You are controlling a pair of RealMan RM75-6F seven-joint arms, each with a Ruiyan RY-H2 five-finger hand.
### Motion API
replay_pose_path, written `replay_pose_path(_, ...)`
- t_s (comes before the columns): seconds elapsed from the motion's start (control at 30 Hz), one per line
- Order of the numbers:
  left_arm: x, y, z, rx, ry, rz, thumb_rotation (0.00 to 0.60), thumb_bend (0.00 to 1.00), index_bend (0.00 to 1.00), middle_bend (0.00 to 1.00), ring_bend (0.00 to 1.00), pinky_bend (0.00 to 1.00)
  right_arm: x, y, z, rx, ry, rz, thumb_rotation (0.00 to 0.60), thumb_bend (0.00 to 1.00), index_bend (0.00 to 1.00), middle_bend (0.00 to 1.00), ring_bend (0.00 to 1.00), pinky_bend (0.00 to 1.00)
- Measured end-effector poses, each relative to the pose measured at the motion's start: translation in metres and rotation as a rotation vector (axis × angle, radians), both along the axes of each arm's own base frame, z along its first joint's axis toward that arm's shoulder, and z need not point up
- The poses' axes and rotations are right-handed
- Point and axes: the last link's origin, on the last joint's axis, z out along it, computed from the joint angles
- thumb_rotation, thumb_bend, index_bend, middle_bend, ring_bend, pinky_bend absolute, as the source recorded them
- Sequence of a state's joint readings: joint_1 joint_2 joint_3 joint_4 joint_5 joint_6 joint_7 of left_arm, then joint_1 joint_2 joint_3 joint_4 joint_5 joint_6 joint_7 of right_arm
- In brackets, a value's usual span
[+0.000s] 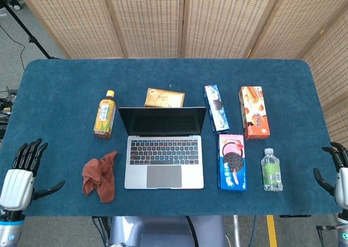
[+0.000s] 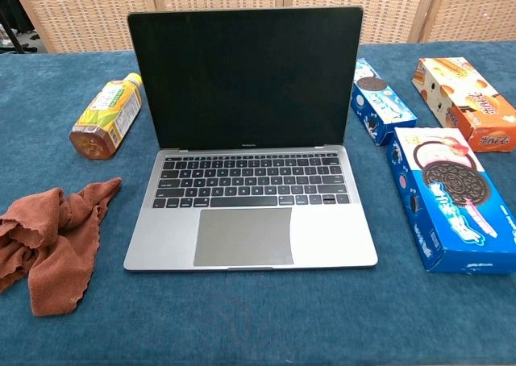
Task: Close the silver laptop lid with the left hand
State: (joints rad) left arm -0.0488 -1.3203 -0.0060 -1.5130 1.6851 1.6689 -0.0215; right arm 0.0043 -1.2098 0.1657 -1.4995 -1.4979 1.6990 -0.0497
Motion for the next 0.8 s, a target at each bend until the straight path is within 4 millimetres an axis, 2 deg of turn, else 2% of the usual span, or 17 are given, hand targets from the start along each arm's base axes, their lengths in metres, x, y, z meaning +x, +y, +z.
replay_pose_path(0.5, 0.005, 0.008, -0.001, -0.013, -0.016, 0.007, 0.456, 0.03, 0.02, 0.0, 0.0, 0.0, -0.003, -0.001, 0.003, -0.01, -0.008, -0.008, 0.6, 0.29, 0.3, 0.24, 0.37, 0.25)
replay_pose_path(0.8, 0.026, 0.037, 0.009, -0.04, -0.043, -0.046, 0.456, 0.04, 0.08, 0.0, 0.0, 0.0, -0.004, -0.001, 0.004, -0.014, -0.01, -0.012, 0.6, 0.29, 0.3, 0.24, 0.37, 0.25)
